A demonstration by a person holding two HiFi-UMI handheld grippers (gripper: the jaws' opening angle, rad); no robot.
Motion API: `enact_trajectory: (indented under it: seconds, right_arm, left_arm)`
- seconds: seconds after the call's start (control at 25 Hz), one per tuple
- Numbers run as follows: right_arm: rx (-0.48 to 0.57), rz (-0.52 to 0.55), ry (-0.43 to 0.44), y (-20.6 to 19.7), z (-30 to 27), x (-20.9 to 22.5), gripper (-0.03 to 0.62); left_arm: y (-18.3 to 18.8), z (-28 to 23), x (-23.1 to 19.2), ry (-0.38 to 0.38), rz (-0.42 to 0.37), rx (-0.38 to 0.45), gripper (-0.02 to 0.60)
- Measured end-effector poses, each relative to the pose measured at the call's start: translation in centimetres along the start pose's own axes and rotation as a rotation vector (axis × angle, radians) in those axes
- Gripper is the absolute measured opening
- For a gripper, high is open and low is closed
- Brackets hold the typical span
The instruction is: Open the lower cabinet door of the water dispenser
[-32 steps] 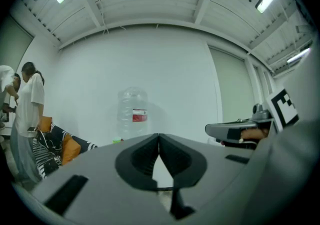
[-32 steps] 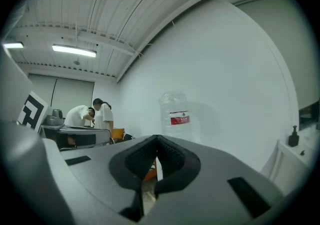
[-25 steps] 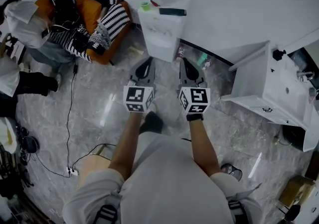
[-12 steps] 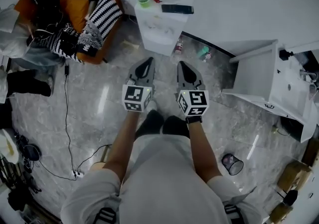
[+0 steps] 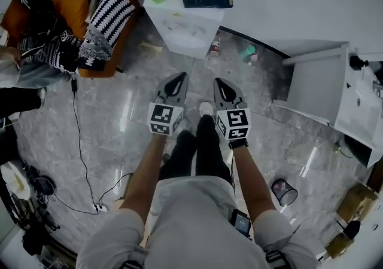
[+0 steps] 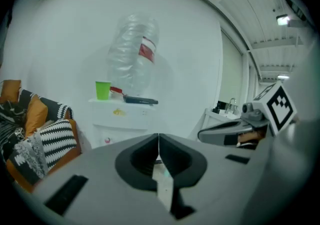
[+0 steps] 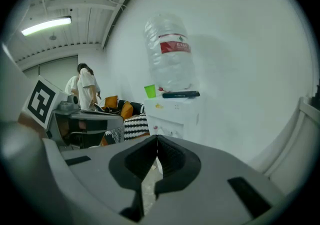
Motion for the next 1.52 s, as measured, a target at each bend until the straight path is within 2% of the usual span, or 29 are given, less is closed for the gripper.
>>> enact_trajectory:
  seconds: [0.2,0.4,0.6,0.92,1.04,1.16,1.52]
  right_arm:
    - [-0.056,-0.022,0.038,-4.5,-4.5,4.1,0.007]
    - [-0.093,-0.042,0.034,-9.0,-8.7,7.8,0.008]
    - [-0.102,-0.057,0.028,-13.7,-12.7,11.0,0.008]
    - [-0.136,0.001,0.116,-19.6,-18.9,14.2,0.015]
    - [-0.174,0.005,0.144,-21.6,-21.2,14.9,0.039]
    - [-0.196,-0.018,0.162,-23.3,-23.2,15.5,0.062]
    - [-0.254,0.055,0.126,-26.9,-28.0,18.2,0.126]
  left_arm:
    - [-4.6,-5.7,-0.1,-0.035,0.002,-0.032,0.014]
    - [-9.1,-9.9,-0.8,-0.059,0.005,-0.048,0.014]
    - [-14.4,-12.7,-1.4,-0.069,0.001,-0.069,0.014]
    - [-20.4,-15.8,-2.2,-0.097,-0.013,-0.102,0.012]
    - [-22.0,-17.0,-2.7,-0.098,-0.022,-0.104,0.014]
    - [-23.0,-18.1,-2.4,-0.121,-0.071,-0.112,0.014]
    - [-25.8,-20.4,-2.5,-0.154,-0.076,-0.12,0.014]
Point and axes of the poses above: the fingertips, and each gripper's own axes: z backward along the fingers, x to its right, y out of its top, the point moved 10 cm from there along z, backward along the fingers, and after that the axes turned 6 degrees about -z, right-handed, at the moved point
